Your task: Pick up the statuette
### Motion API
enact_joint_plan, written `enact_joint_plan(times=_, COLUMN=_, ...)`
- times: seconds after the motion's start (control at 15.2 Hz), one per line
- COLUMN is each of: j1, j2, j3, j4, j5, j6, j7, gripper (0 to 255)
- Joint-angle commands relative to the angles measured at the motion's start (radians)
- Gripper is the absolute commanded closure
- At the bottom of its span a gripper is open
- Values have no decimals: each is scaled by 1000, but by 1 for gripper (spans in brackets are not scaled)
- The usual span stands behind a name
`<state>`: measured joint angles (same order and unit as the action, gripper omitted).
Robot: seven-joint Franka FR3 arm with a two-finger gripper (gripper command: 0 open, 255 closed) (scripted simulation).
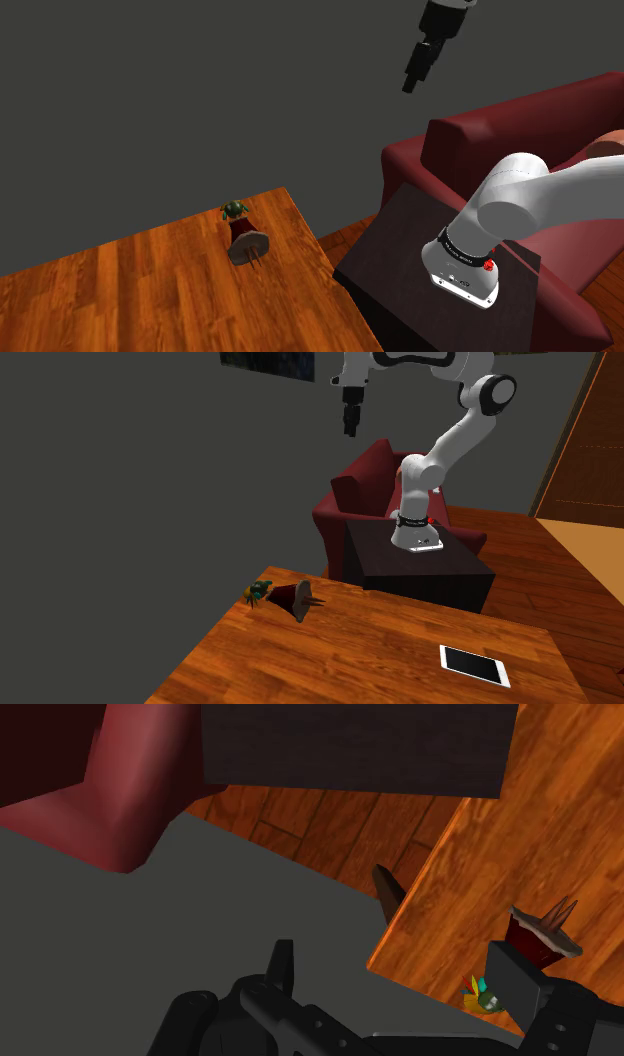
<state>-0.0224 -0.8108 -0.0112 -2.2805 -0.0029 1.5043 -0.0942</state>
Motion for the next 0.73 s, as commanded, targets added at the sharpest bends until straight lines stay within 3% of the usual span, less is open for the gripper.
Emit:
enact_joint_plan(times=0.0, j1=0, j2=0, j3=0, j4=0, j5=0, j6=0, j7=0, gripper=0)
enact_joint_plan(times=0.66, j1=20, j2=160, j3=172, j4=-111, j5=105, j6=237, j7=235, gripper=0)
